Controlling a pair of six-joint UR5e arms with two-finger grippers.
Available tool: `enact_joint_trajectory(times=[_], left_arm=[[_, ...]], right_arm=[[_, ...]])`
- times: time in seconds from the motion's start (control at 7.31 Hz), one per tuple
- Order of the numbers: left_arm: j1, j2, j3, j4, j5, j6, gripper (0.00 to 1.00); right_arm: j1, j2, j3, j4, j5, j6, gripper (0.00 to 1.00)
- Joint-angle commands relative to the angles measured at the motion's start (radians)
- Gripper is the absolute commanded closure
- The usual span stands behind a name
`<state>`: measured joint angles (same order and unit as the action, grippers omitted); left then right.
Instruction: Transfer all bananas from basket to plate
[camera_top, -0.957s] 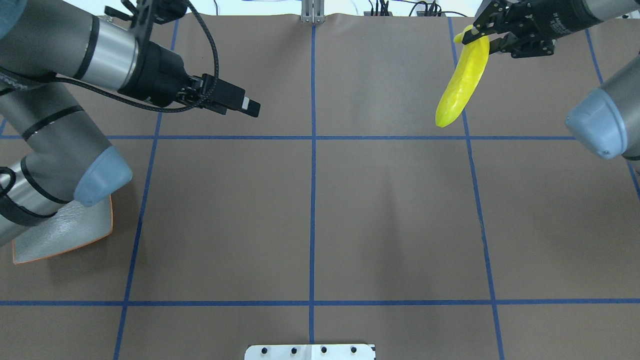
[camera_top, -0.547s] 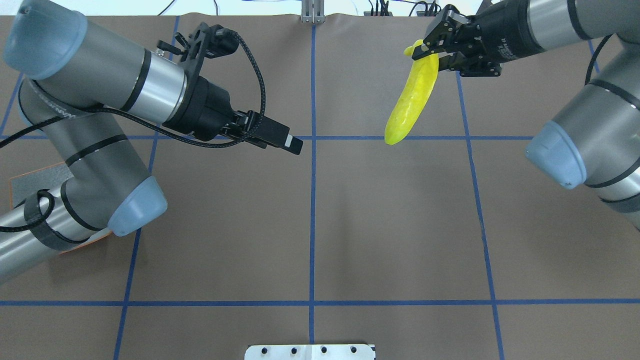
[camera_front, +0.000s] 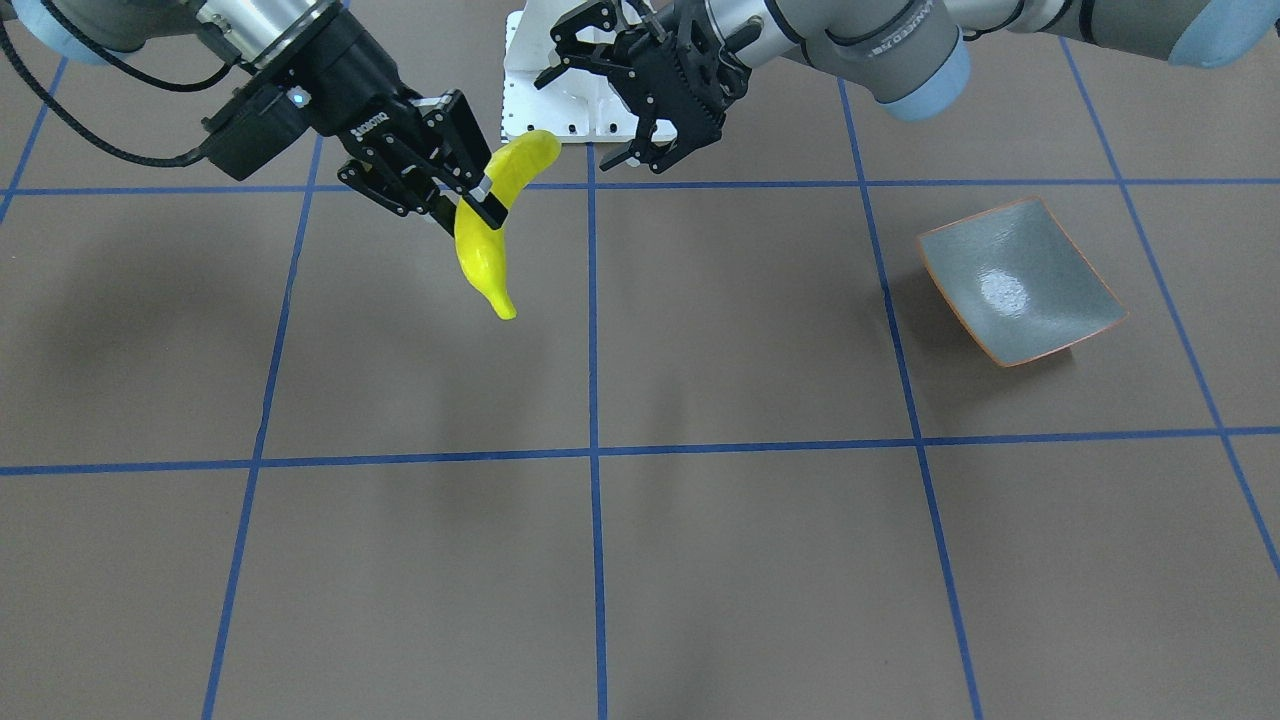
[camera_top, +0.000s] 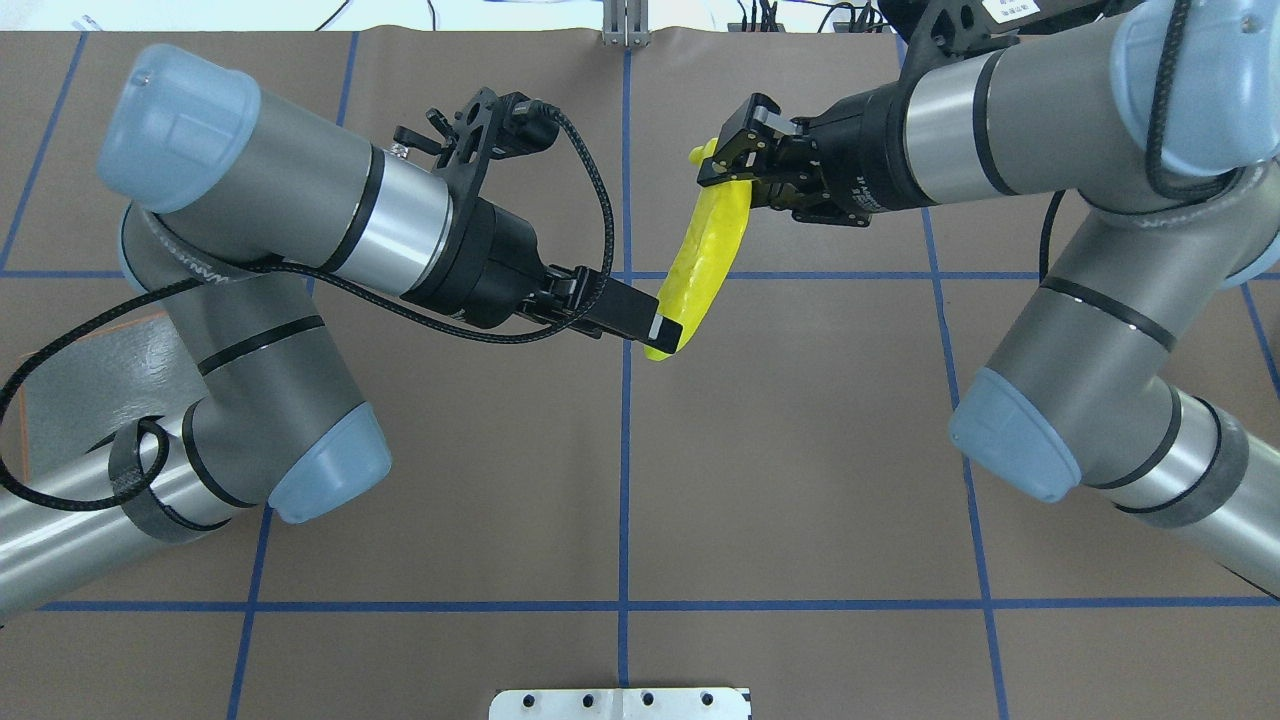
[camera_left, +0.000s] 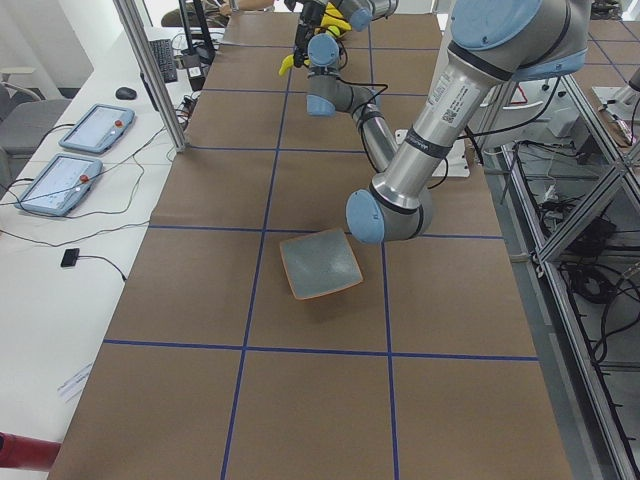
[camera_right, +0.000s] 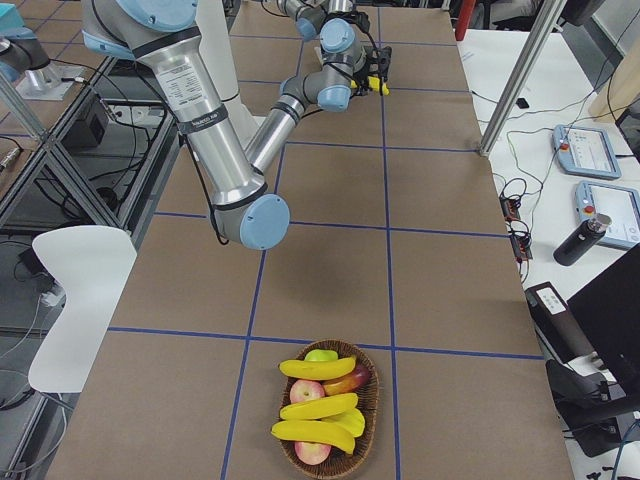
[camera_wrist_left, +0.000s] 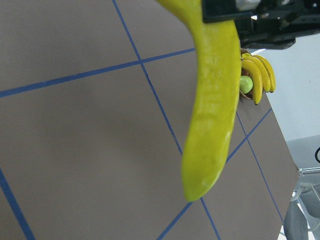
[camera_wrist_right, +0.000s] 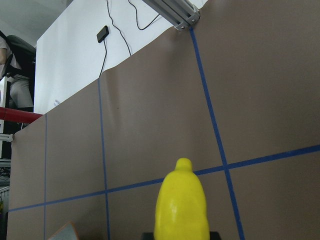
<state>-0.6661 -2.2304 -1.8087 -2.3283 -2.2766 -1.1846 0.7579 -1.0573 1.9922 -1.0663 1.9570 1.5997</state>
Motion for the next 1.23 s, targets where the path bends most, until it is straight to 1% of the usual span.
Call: enact_joint_trajectory(times=[0.0, 0.14, 0.27, 0.41, 0.55, 0.68, 0.82, 0.96, 1.09], left_arm=[[0.003, -0.003, -0.001, -0.011, 0.005, -0.003, 0.0], [0.003, -0.002, -0.001, -0.011, 0.005, -0.003, 0.01], [0.003, -0.001, -0.001, -0.013, 0.005, -0.003, 0.24], [0.003, -0.001, 0.0, -0.02, 0.006, -0.003, 0.56], [0.003, -0.001, -0.001, -0.034, 0.006, -0.003, 0.95], [0.003, 0.0, -0.001, -0.039, 0.006, -0.003, 1.0], [0.003, 0.008, 0.0, -0.039, 0.006, -0.013, 1.0], [0.003, 0.014, 0.003, -0.04, 0.006, -0.057, 1.0], [0.002, 0.031, 0.002, -0.042, 0.006, -0.061, 1.0]], right_arm=[[-0.048, 0.011, 0.019, 0.0, -0.04, 0.011, 1.0], [-0.057, 0.011, 0.033, 0.0, -0.04, 0.012, 1.0], [-0.061, 0.011, 0.04, 0.0, -0.04, 0.012, 1.0], [-0.061, 0.011, 0.04, 0.0, -0.038, 0.011, 1.0], [-0.063, 0.013, 0.037, 0.0, -0.036, 0.006, 1.0], [-0.061, 0.013, 0.034, 0.0, -0.036, -0.003, 0.78], [-0.061, 0.013, 0.04, 0.002, -0.053, -0.006, 0.01], [-0.054, 0.013, 0.043, 0.009, -0.055, -0.015, 0.0], [-0.025, 0.013, 0.043, 0.012, -0.046, -0.044, 0.0]])
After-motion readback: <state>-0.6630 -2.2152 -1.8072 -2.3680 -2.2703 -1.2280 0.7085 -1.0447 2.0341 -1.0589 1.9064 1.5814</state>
